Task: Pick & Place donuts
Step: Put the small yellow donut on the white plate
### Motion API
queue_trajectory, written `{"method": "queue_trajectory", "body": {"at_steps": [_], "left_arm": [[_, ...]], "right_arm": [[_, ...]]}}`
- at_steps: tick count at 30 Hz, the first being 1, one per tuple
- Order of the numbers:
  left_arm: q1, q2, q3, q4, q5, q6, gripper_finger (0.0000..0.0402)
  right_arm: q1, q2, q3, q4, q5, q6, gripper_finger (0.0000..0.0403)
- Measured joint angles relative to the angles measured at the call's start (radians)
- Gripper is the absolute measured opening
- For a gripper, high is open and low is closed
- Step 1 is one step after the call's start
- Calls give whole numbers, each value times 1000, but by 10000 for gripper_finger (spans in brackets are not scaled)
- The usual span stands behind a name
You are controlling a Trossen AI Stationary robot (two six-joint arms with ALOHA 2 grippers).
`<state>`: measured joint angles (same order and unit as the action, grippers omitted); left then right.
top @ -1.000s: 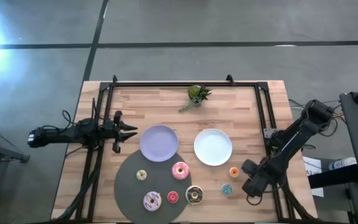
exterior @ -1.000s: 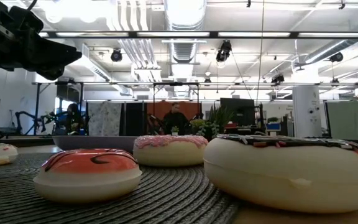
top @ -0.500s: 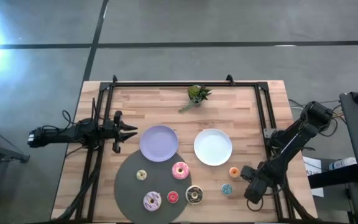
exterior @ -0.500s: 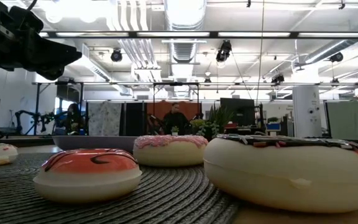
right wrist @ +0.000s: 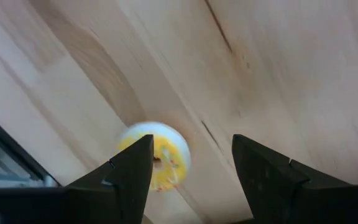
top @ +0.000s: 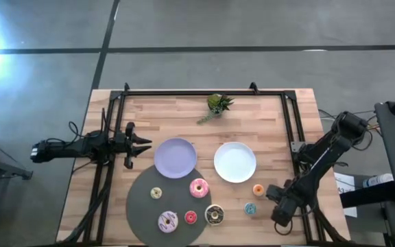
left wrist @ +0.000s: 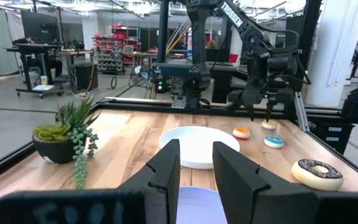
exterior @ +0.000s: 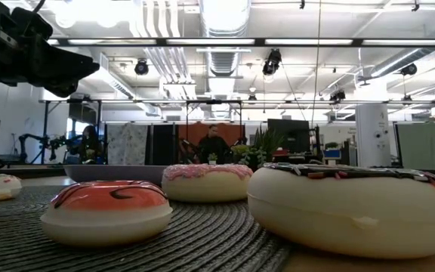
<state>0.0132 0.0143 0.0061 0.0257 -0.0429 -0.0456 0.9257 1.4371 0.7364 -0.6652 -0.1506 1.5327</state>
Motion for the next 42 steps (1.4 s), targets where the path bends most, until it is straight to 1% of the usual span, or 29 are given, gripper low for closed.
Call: {"method": "queue_trajectory", "body": {"at_steps": [4, 9, 15, 24, 30, 34, 36, 38, 42], "left_arm": [[0, 3, 0, 0, 0, 0, 71], [0, 7, 0, 0, 0, 0, 71], [0, 7, 0, 0, 0, 0, 71], [0, 7, 0, 0, 0, 0, 71], [0, 7, 0, 0, 0, 0, 71], [0, 7, 0, 0, 0, 0, 71], [0, 7, 0, 0, 0, 0, 71], [0, 7, 0, 0, 0, 0, 71], [0, 7, 0, 0, 0, 0, 71]], "right_arm": [[8, -22, 14, 0, 40, -11, 210], [45, -19, 23, -6, 29, -45, 210], [83, 15, 19, -11, 19, -66, 210], [86, 62, 18, 3, 14, -104, 210], [93, 103, 17, 55, 11, -116, 210], [92, 136, 22, 56, 3, -91, 207], [93, 143, 25, 51, 7, -72, 195], [92, 142, 24, 46, 13, -53, 174], [90, 124, 22, 20, 31, -20, 106]]}}
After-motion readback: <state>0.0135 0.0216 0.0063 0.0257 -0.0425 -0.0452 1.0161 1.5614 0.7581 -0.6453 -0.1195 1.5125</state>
